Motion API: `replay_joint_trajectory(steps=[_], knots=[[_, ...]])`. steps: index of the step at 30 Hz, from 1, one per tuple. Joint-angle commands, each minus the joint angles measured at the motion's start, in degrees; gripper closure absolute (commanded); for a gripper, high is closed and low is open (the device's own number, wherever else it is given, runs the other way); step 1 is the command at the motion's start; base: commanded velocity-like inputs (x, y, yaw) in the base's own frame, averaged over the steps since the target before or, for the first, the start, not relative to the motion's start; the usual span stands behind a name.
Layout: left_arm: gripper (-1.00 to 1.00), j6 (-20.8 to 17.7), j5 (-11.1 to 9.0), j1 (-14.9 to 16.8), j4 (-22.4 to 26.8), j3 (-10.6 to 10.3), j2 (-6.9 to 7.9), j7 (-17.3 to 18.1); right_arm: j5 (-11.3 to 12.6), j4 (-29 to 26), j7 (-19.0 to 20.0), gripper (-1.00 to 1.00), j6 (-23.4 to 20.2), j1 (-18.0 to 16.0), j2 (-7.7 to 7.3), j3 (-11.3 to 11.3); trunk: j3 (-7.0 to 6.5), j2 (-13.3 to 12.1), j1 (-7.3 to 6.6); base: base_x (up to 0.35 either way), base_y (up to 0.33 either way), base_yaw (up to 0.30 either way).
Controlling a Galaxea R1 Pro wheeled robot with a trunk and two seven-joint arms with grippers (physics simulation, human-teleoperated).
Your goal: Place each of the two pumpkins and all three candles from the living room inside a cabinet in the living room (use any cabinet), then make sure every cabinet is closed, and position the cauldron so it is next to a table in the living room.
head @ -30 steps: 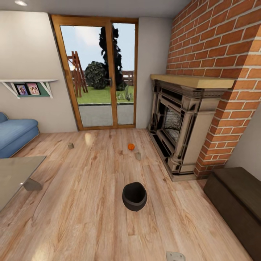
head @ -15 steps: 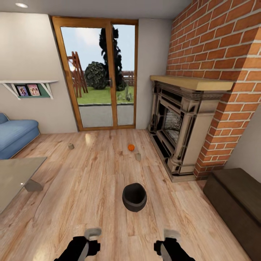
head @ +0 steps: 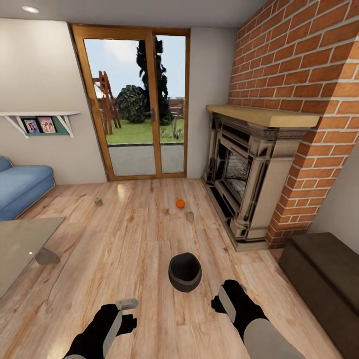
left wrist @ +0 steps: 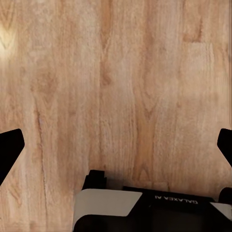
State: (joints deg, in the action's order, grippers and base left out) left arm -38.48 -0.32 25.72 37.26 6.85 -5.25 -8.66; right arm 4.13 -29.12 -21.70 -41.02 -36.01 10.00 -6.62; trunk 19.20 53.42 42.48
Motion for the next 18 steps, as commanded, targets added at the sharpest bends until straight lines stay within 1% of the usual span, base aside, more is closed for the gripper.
replay_joint_trajectory(steps=[1,4,9,11,15,18], knots=[[-1.00,-0.14,0.04,0.06,0.00,-0.03,0.10,0.02,0.10,0.01,-0.13,-1.00,-0.96,-0.74,0.00,-0.03,-0.18,-0.42,-0.23,0.000,0.000,0.000],[-1.00,-0.29,0.02,0.22,0.02,-0.01,0.27,0.09,0.62,-0.01,-0.44,-1.00,-2.44,-1.77,0.00,-0.05,-0.72,-1.62,-0.89,0.000,0.000,0.000],[-1.00,-0.54,-0.05,0.28,0.08,0.00,-0.01,0.26,0.79,0.00,-0.59,-1.00,-2.92,-2.07,0.00,-0.05,-1.62,-3.63,-1.98,0.000,0.000,0.000],[-1.00,-1.75,-0.10,0.28,0.65,0.00,0.11,0.49,1.02,0.01,-0.64,-1.00,-2.98,-2.12,0.00,-0.04,-1.98,-4.43,-2.42,0.000,0.000,0.000],[-1.00,-4.64,-0.17,0.29,2.84,0.14,0.23,0.73,0.91,0.02,-0.68,-1.00,-3.67,-2.13,0.00,0.07,-1.98,-4.43,-2.42,0.000,0.000,0.000],[-1.00,-4.77,-0.20,0.28,3.30,0.11,0.25,1.56,0.89,0.00,-0.64,-1.00,-4.60,-2.14,0.00,0.10,-1.98,-4.43,-2.42,0.031,0.000,0.000]])
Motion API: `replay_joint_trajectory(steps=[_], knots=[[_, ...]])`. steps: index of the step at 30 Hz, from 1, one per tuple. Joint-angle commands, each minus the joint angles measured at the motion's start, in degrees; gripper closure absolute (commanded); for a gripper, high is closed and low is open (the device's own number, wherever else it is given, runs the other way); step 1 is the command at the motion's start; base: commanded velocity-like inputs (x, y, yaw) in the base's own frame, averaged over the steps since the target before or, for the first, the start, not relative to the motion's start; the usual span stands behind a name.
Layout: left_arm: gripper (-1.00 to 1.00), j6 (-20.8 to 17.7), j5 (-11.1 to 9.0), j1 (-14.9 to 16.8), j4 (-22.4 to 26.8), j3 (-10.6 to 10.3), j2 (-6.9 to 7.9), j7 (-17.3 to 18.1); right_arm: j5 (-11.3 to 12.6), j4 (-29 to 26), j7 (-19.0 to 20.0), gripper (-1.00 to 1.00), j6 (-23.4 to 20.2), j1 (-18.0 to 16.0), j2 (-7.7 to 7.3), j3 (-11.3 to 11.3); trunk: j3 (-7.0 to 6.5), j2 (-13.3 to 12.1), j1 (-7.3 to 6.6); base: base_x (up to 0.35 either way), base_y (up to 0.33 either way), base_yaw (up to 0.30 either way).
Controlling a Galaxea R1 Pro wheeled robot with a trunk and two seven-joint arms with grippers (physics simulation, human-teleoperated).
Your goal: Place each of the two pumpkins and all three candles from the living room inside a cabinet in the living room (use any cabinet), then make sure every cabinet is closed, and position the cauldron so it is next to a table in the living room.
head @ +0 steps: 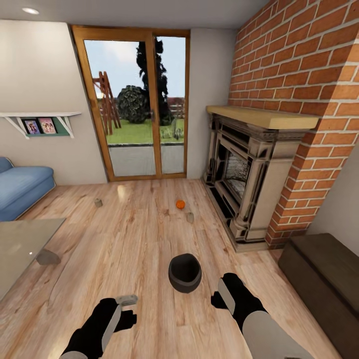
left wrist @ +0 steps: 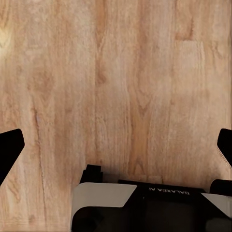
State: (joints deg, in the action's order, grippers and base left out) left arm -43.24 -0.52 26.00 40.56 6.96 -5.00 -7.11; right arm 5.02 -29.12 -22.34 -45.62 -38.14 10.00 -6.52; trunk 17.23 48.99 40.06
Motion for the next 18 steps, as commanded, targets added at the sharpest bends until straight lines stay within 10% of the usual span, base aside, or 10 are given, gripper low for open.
replay_joint_trajectory(steps=[1,18], knots=[[-1.00,0.00,0.00,0.00,0.08,-0.04,0.00,0.61,0.00,-0.02,0.02,-1.00,-0.19,0.00,0.00,0.01,0.00,0.00,0.00,0.152,0.000,0.000],[-1.00,-0.15,0.03,0.00,0.22,0.03,-0.13,3.05,-0.06,0.02,0.43,-1.00,0.28,0.08,0.00,0.60,0.00,0.00,0.00,0.299,0.000,0.000]])
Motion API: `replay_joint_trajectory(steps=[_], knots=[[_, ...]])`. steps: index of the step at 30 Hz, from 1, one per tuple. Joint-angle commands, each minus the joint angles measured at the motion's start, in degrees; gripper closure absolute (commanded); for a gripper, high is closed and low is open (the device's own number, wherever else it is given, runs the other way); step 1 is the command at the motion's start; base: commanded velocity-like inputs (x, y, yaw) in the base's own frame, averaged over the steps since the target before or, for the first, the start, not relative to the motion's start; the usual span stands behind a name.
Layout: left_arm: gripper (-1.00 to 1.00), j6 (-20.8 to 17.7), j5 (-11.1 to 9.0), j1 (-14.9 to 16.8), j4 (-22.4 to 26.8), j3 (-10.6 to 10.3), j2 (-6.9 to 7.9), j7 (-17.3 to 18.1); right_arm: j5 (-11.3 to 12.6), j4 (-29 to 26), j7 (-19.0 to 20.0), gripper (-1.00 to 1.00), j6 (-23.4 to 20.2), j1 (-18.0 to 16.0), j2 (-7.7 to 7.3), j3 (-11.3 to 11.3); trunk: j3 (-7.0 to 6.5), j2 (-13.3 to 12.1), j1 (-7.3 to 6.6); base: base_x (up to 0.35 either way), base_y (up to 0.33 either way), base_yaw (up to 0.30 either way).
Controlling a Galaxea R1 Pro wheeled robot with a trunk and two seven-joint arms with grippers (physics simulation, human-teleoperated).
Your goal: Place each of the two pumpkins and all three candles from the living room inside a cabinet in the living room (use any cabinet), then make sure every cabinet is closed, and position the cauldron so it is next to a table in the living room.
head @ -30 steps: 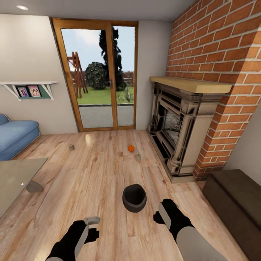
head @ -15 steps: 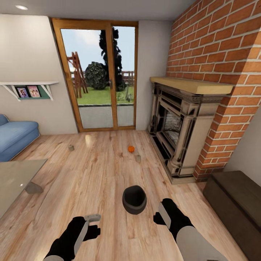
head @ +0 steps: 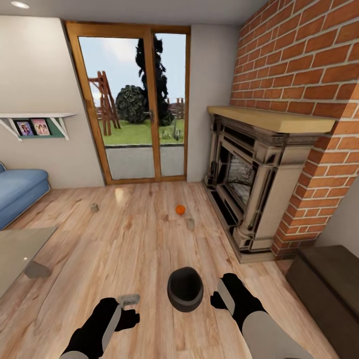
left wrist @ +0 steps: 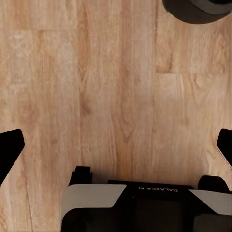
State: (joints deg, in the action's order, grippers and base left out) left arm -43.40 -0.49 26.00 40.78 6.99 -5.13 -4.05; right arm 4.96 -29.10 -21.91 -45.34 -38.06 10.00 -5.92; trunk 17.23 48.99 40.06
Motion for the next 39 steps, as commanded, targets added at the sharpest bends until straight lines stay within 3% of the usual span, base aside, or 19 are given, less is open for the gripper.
replay_joint_trajectory(steps=[1,9,14,23,30,39], knots=[[-1.00,0.06,-0.01,0.01,0.00,0.01,-0.05,0.00,-0.03,0.03,0.01,-1.00,0.45,0.00,0.00,0.08,0.00,0.00,0.00,0.301,0.000,0.000],[-1.00,-0.59,-0.05,0.03,0.87,0.04,-0.52,-0.15,-0.58,2.27,-0.20,-1.00,4.46,0.00,0.00,0.14,0.00,0.00,0.00,0.240,0.000,0.000],[-1.00,-8.72,0.00,0.96,6.52,-0.02,-1.73,-0.44,-0.65,2.90,-0.29,-1.00,4.80,0.00,0.00,0.10,0.00,0.00,0.00,0.299,0.000,0.000],[-1.00,-10.10,0.05,1.16,9.39,-0.27,-4.54,-0.77,-0.67,3.07,-0.25,-1.00,4.90,0.00,0.00,0.14,0.00,0.00,0.00,0.293,0.000,0.000],[-1.00,-4.19,0.05,1.16,9.43,-0.32,-4.85,-0.86,-0.69,3.08,-0.19,-1.00,8.77,0.04,0.00,0.21,0.00,0.00,0.00,0.066,0.000,0.000],[-1.00,2.34,0.06,1.16,8.23,-0.60,-4.87,-0.97,-0.77,3.73,-0.03,-1.00,9.29,0.07,0.00,0.23,0.00,0.00,0.00,0.041,0.000,0.000]])
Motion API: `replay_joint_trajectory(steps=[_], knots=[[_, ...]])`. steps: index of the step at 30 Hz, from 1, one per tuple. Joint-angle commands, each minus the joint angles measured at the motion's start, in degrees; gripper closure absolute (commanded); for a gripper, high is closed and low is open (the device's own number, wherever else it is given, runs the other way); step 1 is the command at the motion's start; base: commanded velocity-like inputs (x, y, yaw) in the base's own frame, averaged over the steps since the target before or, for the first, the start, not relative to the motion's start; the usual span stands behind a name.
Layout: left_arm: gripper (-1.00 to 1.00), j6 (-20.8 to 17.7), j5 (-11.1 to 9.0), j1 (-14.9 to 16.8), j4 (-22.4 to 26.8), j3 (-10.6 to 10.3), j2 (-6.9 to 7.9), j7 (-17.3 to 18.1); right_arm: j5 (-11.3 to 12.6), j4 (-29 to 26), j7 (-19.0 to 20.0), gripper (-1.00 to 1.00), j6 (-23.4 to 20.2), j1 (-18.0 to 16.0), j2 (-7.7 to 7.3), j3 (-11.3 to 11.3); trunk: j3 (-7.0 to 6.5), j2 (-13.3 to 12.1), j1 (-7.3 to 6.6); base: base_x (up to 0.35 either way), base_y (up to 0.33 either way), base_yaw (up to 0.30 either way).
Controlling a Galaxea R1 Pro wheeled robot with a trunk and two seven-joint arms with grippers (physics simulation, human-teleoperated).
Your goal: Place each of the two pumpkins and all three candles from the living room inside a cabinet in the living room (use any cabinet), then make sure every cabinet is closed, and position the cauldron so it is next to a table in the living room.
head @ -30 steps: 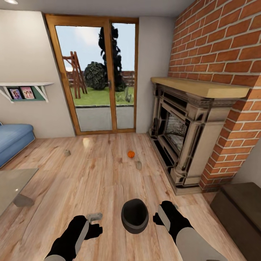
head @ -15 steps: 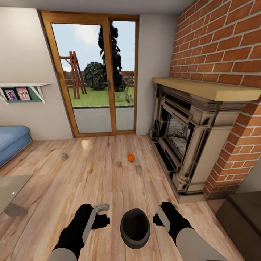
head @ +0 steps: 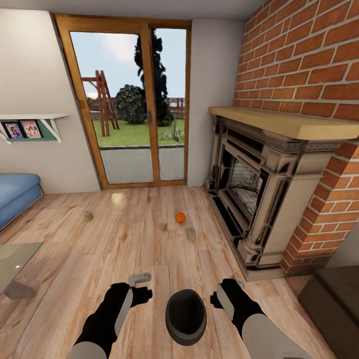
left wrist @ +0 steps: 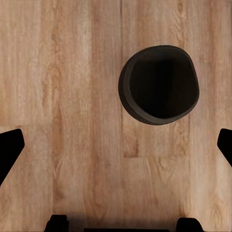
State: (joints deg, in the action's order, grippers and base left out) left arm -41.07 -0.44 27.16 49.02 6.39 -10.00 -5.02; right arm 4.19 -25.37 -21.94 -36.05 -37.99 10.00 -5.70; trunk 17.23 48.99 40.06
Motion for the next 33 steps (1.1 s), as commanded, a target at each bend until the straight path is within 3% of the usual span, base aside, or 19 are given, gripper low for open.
replay_joint_trajectory(steps=[1,3,5,8,11,14,17,24,33], knots=[[-1.00,0.16,-0.02,0.00,-0.20,-0.01,0.00,-0.03,-0.01,0.01,0.01,-1.00,0.00,0.00,0.00,0.01,0.00,0.00,0.00,0.004,0.000,0.000],[-1.00,0.57,-0.05,0.00,-0.99,-0.01,0.00,-0.33,-0.10,0.03,0.03,-1.00,0.04,0.01,0.00,0.23,0.00,0.00,0.00,0.002,0.000,0.000],[-1.00,3.08,-0.08,0.00,-2.09,0.04,0.00,-1.69,-0.13,0.05,0.05,-1.00,0.24,0.02,0.00,2.00,0.00,0.00,0.00,0.001,0.000,0.000],[-1.00,7.12,-0.19,0.00,-2.70,0.14,0.00,-6.76,0.05,0.07,0.12,-1.00,1.96,0.02,0.00,5.49,0.00,0.00,0.00,0.000,0.000,0.000],[-1.00,8.19,-1.06,0.00,-2.82,0.23,0.00,-9.37,0.19,0.08,0.25,-1.00,2.54,0.02,0.00,6.61,0.00,0.00,0.00,0.000,0.000,0.000],[-1.00,8.98,-3.75,0.00,-3.88,-0.01,0.00,-10.56,0.22,0.04,2.15,-1.00,2.72,0.26,0.00,7.09,0.00,0.00,0.00,0.000,0.000,0.000],[-1.00,9.31,-4.87,0.00,-5.61,-0.14,0.00,-10.93,0.05,-0.01,4.66,-1.00,2.56,0.34,0.00,7.23,0.00,0.00,0.00,0.000,-0.134,0.000],[-1.00,9.42,-5.25,0.00,-6.35,-0.20,0.00,-11.05,-0.05,-0.03,5.70,-1.00,2.48,0.37,0.00,7.28,0.00,0.00,0.00,0.000,-0.247,0.029],[-1.00,10.10,-5.27,0.00,-6.51,-0.15,0.00,-11.06,-0.06,-0.03,5.69,-1.00,2.39,0.37,0.00,7.28,0.00,0.00,0.00,0.005,-0.028,0.192]])
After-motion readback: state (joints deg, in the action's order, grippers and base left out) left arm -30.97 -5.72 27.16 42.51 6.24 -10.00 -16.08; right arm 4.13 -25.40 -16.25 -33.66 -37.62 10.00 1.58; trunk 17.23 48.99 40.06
